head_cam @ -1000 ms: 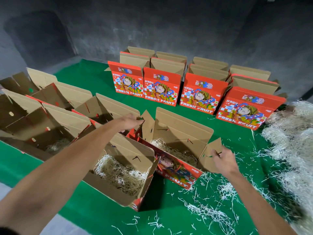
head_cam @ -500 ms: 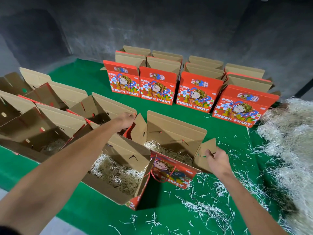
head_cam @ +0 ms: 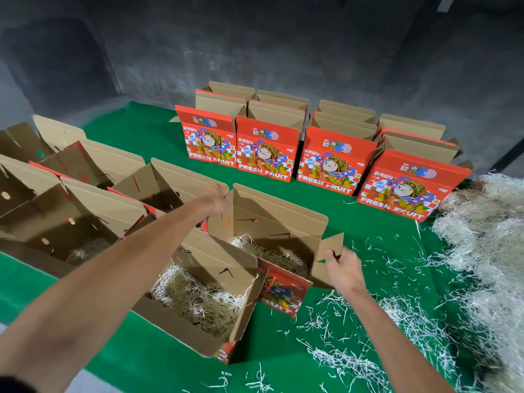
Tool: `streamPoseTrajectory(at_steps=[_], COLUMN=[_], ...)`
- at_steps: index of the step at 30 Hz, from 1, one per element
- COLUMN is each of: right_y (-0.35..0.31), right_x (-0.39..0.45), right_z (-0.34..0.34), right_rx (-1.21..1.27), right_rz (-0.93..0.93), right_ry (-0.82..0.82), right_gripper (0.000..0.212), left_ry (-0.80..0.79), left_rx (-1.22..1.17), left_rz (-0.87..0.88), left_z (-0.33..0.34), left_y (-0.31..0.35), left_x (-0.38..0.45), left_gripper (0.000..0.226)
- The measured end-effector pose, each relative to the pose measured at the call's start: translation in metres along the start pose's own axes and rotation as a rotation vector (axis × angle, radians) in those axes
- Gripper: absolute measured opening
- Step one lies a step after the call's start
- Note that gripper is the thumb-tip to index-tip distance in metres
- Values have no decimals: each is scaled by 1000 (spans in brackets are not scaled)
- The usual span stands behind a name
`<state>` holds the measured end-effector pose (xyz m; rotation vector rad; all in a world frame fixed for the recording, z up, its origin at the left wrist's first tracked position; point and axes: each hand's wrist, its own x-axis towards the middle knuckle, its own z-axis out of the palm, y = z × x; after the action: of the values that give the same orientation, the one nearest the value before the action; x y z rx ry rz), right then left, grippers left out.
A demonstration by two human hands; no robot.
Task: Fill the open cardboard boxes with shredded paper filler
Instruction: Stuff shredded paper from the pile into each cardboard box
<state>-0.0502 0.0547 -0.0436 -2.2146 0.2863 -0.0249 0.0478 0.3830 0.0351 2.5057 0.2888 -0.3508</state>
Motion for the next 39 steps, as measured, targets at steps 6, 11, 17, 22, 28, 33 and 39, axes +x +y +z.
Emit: streamPoseTrajectory(at_steps=[6,11,17,22,28,33,39], right_y=[0,-17,-39,-58,-75,-78,-89], right_x=[13,29,41,39,38,38,32], right_z=[18,38,72,98,114,104,77], right_rx=[46,36,82,86,72,118,242], right_rz=[31,16,33,14,-9,27,-53], right_ry=[-2,-1,-44,-94,-119,-169,-195], right_gripper=[17,16,20,26,28,25,26], left_ry=[28,102,142,184,196,319,463], left_rx=[4,-38,-11,6,-21,200,251], left_rz=[19,-33,-142,-203,-198,-98,218], left_z=[-4,-17,-42,-55,-54,-42,-15], left_y=[-7,-23,-44,-66,-83,-63,-10], left_x=[16,30,38,44,43,33,19], left_gripper=[11,4,24,33,32,48,39])
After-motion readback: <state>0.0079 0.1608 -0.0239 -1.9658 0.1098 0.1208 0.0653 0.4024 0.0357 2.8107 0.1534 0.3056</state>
